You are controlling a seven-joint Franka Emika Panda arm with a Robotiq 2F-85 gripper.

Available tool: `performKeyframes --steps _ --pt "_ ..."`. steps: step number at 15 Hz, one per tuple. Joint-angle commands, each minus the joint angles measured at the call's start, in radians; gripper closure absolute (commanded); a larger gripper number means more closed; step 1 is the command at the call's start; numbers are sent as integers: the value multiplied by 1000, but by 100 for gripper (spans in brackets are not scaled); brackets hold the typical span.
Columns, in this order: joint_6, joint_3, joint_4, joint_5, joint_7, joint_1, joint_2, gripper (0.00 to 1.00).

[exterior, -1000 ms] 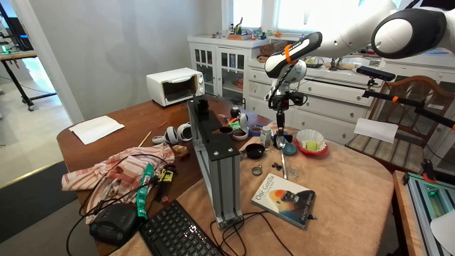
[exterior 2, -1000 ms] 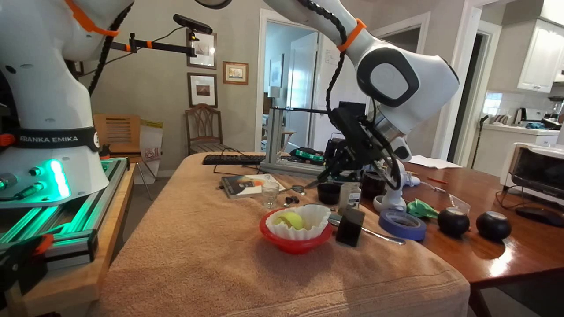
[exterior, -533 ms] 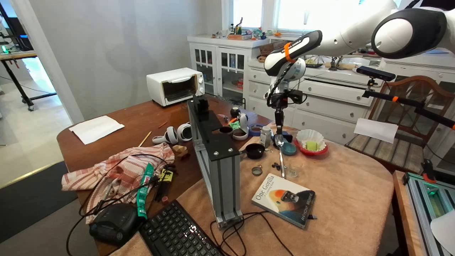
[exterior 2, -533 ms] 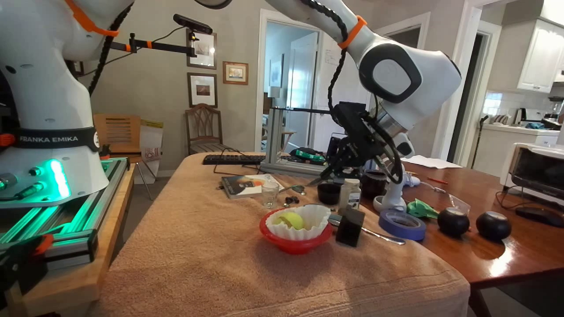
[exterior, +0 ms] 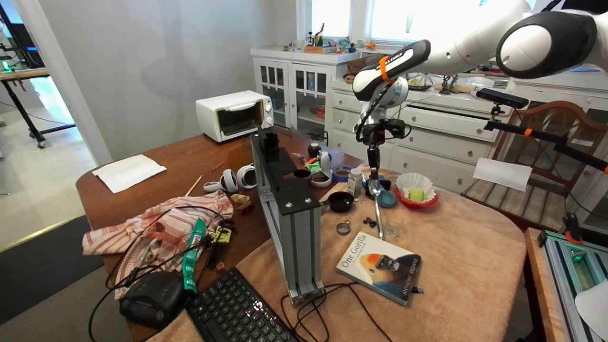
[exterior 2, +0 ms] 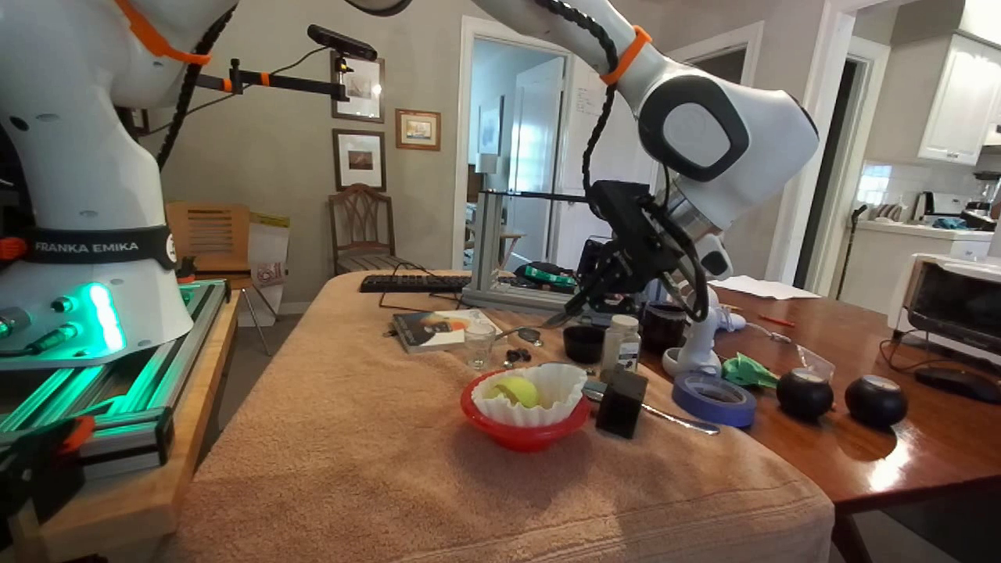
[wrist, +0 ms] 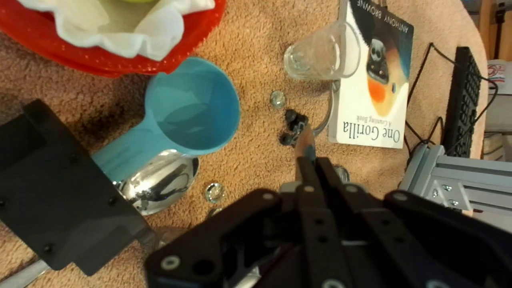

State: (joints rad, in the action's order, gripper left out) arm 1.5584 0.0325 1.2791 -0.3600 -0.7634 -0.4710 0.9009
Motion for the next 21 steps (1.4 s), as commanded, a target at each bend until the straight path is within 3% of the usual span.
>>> performKeyframes --steps 1,6,14,18,21 --pt "-100 -10 -58 10 34 -8 30 99" --pt "-179 -15 -77 8 33 -3 44 99" --pt "-151 -25 -56 -24 22 -13 43 99" --pt "-132 -34 -61 -93 30 -43 55 99" --pt "-55 -41 -37 -199 32 -80 54 99"
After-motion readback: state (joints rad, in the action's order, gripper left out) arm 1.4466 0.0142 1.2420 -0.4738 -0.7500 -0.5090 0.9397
